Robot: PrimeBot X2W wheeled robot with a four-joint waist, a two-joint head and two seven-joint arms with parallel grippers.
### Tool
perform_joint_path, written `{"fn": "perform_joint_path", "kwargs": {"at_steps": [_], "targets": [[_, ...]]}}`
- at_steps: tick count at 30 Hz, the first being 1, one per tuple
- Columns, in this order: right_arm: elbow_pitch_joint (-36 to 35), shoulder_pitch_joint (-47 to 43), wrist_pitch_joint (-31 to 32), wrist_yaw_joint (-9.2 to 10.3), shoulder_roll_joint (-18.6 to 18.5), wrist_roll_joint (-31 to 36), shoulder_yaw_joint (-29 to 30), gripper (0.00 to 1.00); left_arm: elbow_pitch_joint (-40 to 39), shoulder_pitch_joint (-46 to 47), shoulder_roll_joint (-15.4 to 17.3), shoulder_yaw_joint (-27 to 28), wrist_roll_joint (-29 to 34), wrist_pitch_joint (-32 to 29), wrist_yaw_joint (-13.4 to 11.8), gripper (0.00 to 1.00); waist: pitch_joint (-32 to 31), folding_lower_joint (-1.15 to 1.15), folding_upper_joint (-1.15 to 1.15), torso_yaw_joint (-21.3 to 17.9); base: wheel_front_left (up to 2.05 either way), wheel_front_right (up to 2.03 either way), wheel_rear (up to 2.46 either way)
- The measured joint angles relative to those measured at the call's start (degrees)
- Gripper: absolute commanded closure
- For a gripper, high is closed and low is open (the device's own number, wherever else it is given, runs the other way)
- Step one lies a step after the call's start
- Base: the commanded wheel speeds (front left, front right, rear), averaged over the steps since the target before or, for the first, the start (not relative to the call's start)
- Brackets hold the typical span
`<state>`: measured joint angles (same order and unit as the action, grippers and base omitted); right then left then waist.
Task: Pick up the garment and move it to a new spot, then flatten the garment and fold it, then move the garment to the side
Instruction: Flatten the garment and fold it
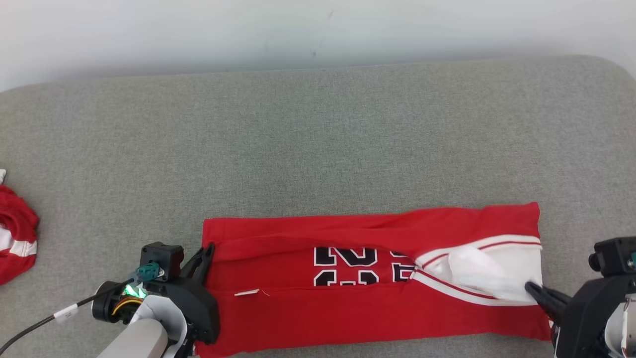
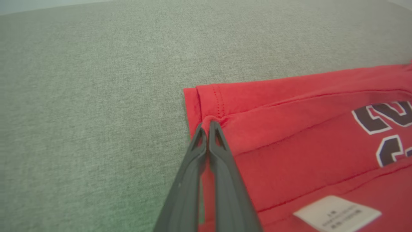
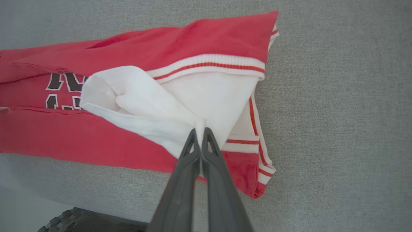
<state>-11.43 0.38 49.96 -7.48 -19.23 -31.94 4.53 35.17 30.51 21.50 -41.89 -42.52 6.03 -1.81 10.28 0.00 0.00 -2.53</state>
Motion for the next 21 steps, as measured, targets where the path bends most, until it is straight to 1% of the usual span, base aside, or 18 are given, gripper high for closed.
{"fn": "perform_joint_path", "kwargs": {"at_steps": [4, 5, 6, 7, 10, 15, 19, 21], "targets": [[-0.47, -1.41, 0.53, 0.00, 0.31, 0.81, 0.51, 1.00, 0.34, -0.15, -0.01, 0.05, -0.05, 0.65, -0.24, 1.00, -0.22, 0.00, 0.00, 0.05, 0.00, 0.00, 0.00], [-0.47, -1.59, 0.52, 0.00, 0.45, 0.91, 0.49, 1.00, 0.47, -0.32, -0.02, 0.08, -0.21, 0.71, -0.27, 0.91, -0.28, 0.00, 0.00, 0.04, 0.00, 0.00, 0.00], [-0.41, -1.78, 0.47, 0.00, 0.69, 1.11, 0.48, 0.95, 0.57, -0.58, -0.09, 0.11, -0.43, 0.77, -0.29, 0.72, -0.34, 0.00, 0.00, 0.02, 0.00, 0.00, 0.00], [-0.13, -1.90, 0.41, 0.00, 1.21, 1.37, 0.74, 0.00, 0.71, -0.96, -0.24, 0.23, -0.65, 0.92, -0.30, 0.00, -0.43, 0.00, 0.00, 0.01, 0.00, 0.00, 0.00], [0.64, -2.18, -0.08, 0.00, 2.44, 1.90, 0.78, 0.00, 0.93, -1.72, -0.66, 0.41, -0.93, 1.89, -0.78, 0.00, -0.77, 0.00, 0.00, 0.03, 0.00, 0.00, 0.00], [0.92, -3.09, -1.19, 0.00, 3.13, 2.18, 0.91, 0.00, -0.26, -4.71, -1.40, 3.13, -2.49, 7.25, -1.76, 0.00, -2.05, 0.00, -0.01, 0.23, 0.00, 0.00, 0.00], [0.64, -3.87, -2.43, 0.00, 3.76, 2.21, 2.77, 0.00, -5.35, -8.08, -1.94, 7.08, -1.74, 8.84, -1.47, 0.00, -3.18, 0.00, -0.01, 0.57, 0.00, 0.00, 0.00], [0.65, -4.11, -3.11, 0.00, 4.59, 2.21, 4.16, 0.00, -10.60, -10.31, -2.31, 11.79, 1.24, 8.88, -1.87, 0.00, -3.71, 0.00, 0.00, 0.88, 0.00, 0.00, 0.00]]}}
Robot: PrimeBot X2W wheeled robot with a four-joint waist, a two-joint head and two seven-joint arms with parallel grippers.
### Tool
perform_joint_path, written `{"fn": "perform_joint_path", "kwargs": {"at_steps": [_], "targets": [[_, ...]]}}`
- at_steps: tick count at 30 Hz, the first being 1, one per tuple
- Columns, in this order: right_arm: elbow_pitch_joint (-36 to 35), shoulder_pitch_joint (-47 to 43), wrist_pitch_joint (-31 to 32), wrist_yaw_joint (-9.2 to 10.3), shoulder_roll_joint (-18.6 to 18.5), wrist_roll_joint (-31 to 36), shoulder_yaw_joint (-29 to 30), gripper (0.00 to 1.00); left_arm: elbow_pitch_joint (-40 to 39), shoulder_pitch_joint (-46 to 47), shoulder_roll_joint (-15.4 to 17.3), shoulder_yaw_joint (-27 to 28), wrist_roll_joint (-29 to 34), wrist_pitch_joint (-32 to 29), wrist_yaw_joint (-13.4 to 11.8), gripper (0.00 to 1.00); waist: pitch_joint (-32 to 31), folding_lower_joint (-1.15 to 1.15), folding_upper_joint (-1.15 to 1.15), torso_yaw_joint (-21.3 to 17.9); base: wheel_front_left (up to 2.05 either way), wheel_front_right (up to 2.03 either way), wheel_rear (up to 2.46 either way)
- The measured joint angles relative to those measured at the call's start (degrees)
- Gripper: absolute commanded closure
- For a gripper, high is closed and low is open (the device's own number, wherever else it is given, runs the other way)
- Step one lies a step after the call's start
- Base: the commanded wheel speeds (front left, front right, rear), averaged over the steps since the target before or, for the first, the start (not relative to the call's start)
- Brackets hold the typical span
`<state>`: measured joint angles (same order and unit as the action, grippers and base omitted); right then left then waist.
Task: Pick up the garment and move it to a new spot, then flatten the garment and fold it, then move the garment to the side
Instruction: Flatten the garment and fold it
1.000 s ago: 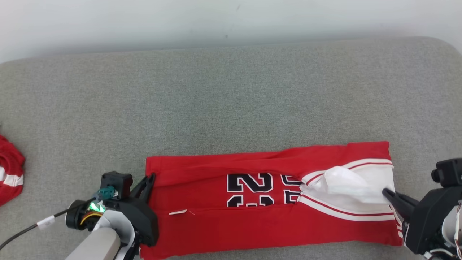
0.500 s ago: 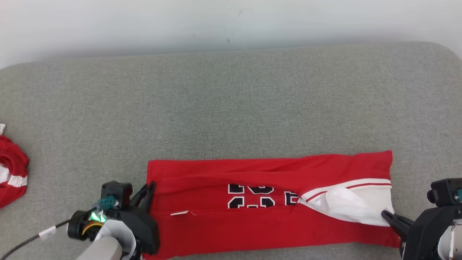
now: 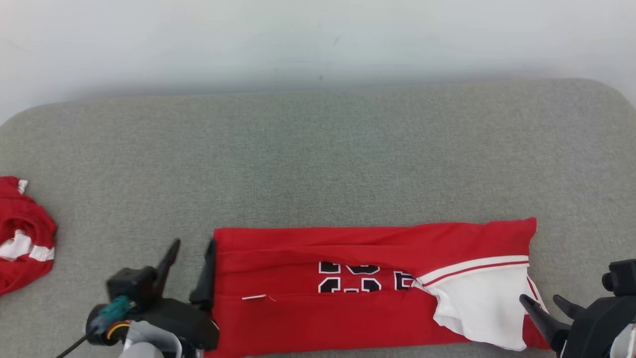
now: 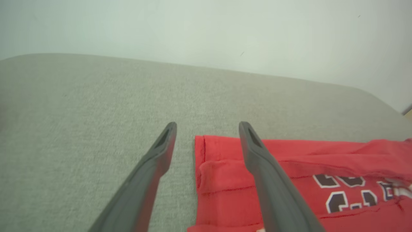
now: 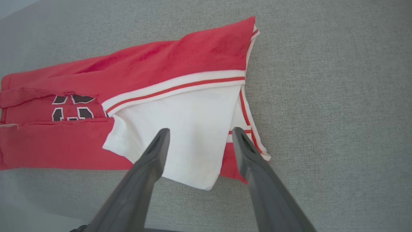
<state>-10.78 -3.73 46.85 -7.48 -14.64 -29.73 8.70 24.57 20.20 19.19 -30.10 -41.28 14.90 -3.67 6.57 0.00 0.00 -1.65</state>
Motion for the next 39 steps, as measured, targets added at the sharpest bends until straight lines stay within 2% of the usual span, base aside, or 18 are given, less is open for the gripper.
{"fn": "perform_joint_path", "kwargs": {"at_steps": [3, 6, 13, 17, 29, 39], "targets": [[0.32, -0.04, -0.85, 0.00, 1.23, 0.20, 1.70, 0.00, -7.51, -5.08, -2.14, 7.23, 4.15, 0.13, 0.25, 0.00, -0.76, 0.00, 0.00, 0.61, 0.00, 0.00, 0.00], [1.23, 0.15, -1.46, 0.00, 2.45, 0.86, 3.15, 0.00, -13.41, -10.49, -4.97, 13.17, 8.97, 0.14, 1.53, 0.00, -1.47, 0.00, 0.00, 1.22, 0.00, 0.00, 0.00], [4.75, 1.92, -2.05, 0.00, 3.77, 2.16, 5.14, 0.00, -23.39, -18.12, -11.56, 23.83, 19.03, 0.14, 7.98, 0.00, -2.02, 0.00, 0.00, 2.69, 0.00, 0.00, 0.00], [7.35, 3.58, -2.07, 0.00, 3.61, 2.83, 6.24, 0.00, -27.06, -21.07, -13.73, 27.83, 23.91, 0.14, 9.75, 0.00, -1.38, 0.00, 0.00, 3.10, 0.00, 0.00, 0.00], [16.19, 10.15, -0.88, 0.00, 2.38, 5.81, 9.26, 0.00, -25.57, -25.70, -15.66, 31.05, 27.51, 0.14, 10.81, 0.00, 1.44, -0.01, 0.00, 4.22, 0.00, 0.00, 0.00], [23.25, 13.22, 0.05, 0.00, 1.04, 7.89, 7.21, 0.00, -24.52, -25.74, -16.10, 31.77, 27.86, 0.14, 11.10, 0.00, 4.25, -0.01, 0.00, 6.40, 0.00, 0.00, 0.00]]}}
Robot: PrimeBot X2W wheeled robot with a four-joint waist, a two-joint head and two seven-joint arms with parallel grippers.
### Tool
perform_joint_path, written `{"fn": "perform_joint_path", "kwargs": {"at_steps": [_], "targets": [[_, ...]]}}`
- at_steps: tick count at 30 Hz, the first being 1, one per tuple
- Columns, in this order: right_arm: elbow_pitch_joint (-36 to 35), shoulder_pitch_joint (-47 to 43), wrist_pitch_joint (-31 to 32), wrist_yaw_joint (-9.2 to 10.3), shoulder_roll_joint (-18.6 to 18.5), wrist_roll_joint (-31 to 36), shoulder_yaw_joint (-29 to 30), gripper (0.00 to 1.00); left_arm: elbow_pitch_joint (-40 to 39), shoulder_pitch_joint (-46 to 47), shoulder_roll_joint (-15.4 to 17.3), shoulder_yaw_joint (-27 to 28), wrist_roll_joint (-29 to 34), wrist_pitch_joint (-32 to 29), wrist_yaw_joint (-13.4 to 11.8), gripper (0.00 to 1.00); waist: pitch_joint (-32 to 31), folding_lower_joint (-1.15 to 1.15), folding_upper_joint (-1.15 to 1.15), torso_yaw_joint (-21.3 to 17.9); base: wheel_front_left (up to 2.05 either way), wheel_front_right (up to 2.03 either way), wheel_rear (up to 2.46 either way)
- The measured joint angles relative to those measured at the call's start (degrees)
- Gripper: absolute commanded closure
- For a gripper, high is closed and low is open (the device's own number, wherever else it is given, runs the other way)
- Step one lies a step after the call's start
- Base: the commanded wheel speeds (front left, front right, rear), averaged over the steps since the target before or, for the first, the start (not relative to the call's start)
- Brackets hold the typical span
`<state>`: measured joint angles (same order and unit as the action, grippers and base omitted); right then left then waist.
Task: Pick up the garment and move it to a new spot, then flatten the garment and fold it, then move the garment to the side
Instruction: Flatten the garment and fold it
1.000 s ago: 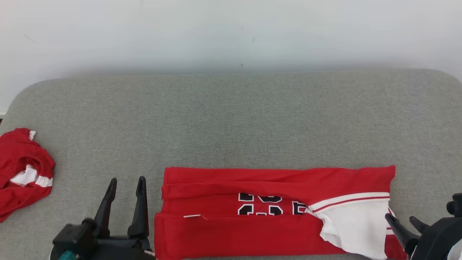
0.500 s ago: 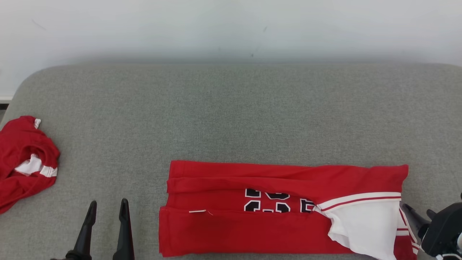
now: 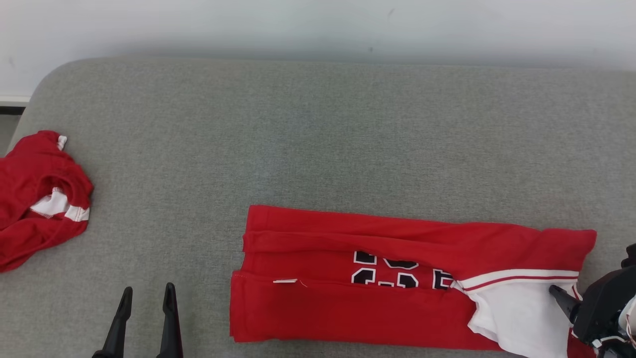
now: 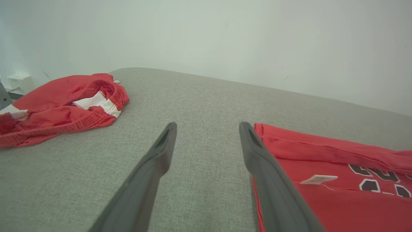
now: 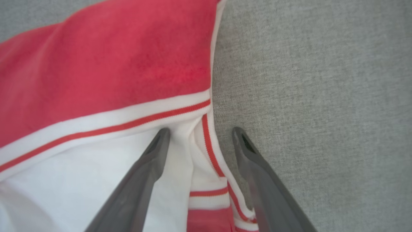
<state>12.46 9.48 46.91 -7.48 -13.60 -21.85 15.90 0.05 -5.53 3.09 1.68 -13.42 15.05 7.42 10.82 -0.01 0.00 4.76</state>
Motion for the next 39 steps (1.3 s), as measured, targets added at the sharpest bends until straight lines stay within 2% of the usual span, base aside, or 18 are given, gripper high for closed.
{"fn": "perform_joint_path", "kwargs": {"at_steps": [6, 7, 8, 13, 17, 26, 32, 36, 39], "targets": [[1.37, 0.86, 2.00, 0.10, -0.26, -0.60, -1.04, 0.00, 0.40, -0.02, -0.08, 0.31, -0.01, 0.00, 0.09, 0.00, 0.58, 0.00, 0.00, 1.21, 0.00, 0.00, 0.00], [1.43, 0.88, 2.21, 0.11, -0.41, -0.73, -1.21, 0.33, 0.48, -0.03, -0.10, 0.31, -0.02, 0.00, 0.09, 0.00, 0.55, 0.01, 0.00, 1.32, 0.00, 0.00, 0.00], [1.46, 0.90, 2.33, 0.11, -0.52, -0.80, -1.35, 1.00, 0.52, -0.05, -0.10, 0.32, -0.04, 0.00, 0.09, 0.00, 0.47, 0.01, 0.00, 1.38, 0.00, 0.00, 0.00], [1.19, 0.83, 0.54, 0.01, -0.56, -0.66, -2.07, 1.00, 0.27, -0.30, -0.13, 0.62, -0.30, 0.00, 0.09, 0.00, -0.04, 0.01, 0.00, 1.38, 0.00, 0.00, 0.00], [1.04, 0.94, -0.99, 0.00, -0.81, 0.81, -0.18, 1.00, 0.35, -0.80, -0.13, 0.87, -0.66, 0.00, 0.09, 0.00, -0.81, 0.01, 0.00, 0.84, 0.00, 0.00, 0.00], [-1.69, 0.21, -2.08, 0.00, -2.78, 6.43, 9.81, 1.00, 1.00, -1.81, -0.15, 0.14, -0.82, 0.00, 0.09, 0.00, -2.47, 0.00, 0.00, -1.26, 0.00, 0.00, 0.00], [-4.60, -2.36, -2.31, 0.00, -2.81, 9.02, 14.72, 1.00, 1.12, -2.14, -0.15, -0.09, -1.09, 0.00, 0.09, 0.00, -3.54, 0.01, 0.00, -2.07, 0.00, 0.00, 0.00], [-7.15, -3.66, -2.30, 0.00, -2.23, 9.45, 14.46, 1.00, 1.27, -2.65, -0.15, -0.19, -1.14, 0.00, 0.09, 0.00, -4.28, 0.01, 0.00, -2.44, 0.00, 0.00, 0.00], [-9.83, -3.89, -1.58, 0.00, -1.12, 8.27, 11.41, 1.00, 1.43, -2.78, -0.15, -0.22, -1.21, 0.00, 0.09, 0.00, -4.81, 0.01, 0.00, -2.65, 0.00, 0.00, 0.00]]}}
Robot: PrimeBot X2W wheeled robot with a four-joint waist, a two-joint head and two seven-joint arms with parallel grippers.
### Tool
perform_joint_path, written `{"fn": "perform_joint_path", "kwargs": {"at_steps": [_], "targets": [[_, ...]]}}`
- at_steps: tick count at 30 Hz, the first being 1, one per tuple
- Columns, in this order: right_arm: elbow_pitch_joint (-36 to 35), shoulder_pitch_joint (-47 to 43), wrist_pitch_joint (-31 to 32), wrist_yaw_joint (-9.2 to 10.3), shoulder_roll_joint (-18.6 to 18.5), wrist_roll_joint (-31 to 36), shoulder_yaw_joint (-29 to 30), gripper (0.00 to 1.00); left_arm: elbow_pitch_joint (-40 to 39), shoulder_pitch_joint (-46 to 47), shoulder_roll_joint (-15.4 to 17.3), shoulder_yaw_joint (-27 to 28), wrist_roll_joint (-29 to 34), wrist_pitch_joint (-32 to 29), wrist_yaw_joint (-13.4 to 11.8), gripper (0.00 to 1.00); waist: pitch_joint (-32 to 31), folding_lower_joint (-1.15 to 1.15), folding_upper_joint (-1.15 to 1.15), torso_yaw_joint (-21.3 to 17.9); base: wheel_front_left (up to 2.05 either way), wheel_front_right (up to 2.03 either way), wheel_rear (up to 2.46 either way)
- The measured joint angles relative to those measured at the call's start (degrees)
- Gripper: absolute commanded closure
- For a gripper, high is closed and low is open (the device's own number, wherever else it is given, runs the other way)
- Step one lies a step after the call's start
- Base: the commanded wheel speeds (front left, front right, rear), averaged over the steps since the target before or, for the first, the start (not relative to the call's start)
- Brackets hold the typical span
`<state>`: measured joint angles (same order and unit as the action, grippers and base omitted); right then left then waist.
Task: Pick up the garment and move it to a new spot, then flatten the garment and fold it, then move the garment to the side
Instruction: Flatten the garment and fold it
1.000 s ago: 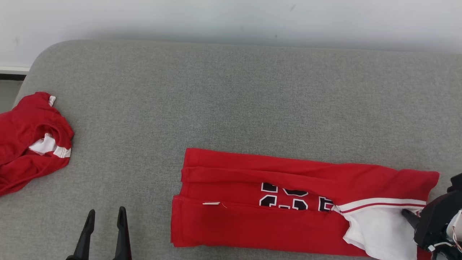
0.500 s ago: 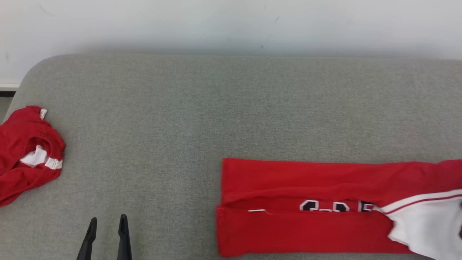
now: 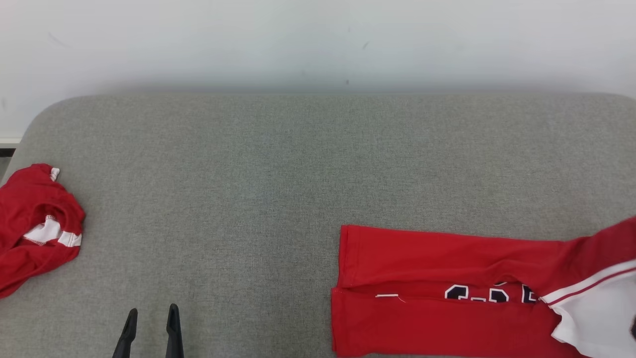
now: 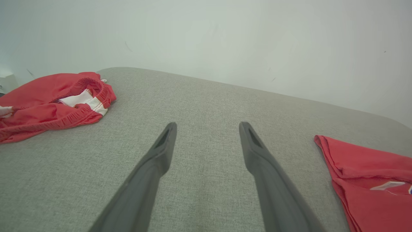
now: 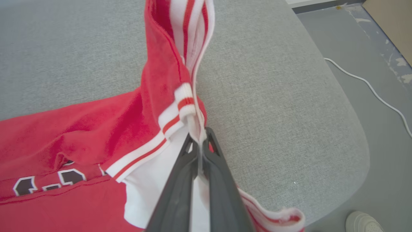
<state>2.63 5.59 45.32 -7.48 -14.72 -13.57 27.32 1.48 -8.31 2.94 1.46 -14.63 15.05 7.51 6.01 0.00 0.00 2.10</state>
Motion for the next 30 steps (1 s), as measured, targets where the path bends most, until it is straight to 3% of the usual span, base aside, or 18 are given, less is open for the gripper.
{"fn": "perform_joint_path", "kwargs": {"at_steps": [4, 9, 17, 23, 30], "targets": [[-3.83, -0.52, 2.15, 0.01, 0.85, -2.03, -6.57, 1.00, 0.31, -0.16, -0.01, -0.21, -0.01, 0.00, 0.00, 0.00, -0.57, 0.00, 0.00, -0.07, 0.00, 0.00, 0.00], [-7.57, -0.68, 4.81, 0.01, 1.47, -5.21, -18.78, 1.00, 0.58, -0.16, -0.01, -0.51, -0.21, 0.00, 0.00, 0.00, -1.04, 0.00, 0.00, 0.54, 0.00, 0.00, 0.00], [-5.15, 4.33, 4.38, 0.00, 2.41, -8.72, -33.06, 1.00, 0.83, -0.15, -0.01, -0.55, -1.10, 0.00, 0.00, 0.00, -0.97, 0.00, 0.00, 1.42, 0.00, 0.00, 0.00], [-1.30, 7.80, 3.66, 0.00, 3.19, -11.28, -40.98, 1.00, 0.87, 0.09, 0.00, -0.65, -1.43, 0.00, 0.00, 0.00, -0.61, 0.00, 0.00, 2.52, 0.00, 0.00, 0.00], [3.22, 11.07, 1.40, 0.01, 4.16, -11.83, -44.77, 1.00, 0.91, 0.14, -0.01, -0.68, -1.86, 0.00, 0.00, 0.00, 0.05, 0.00, 0.00, 3.61, 0.00, 0.00, 0.00]]}}
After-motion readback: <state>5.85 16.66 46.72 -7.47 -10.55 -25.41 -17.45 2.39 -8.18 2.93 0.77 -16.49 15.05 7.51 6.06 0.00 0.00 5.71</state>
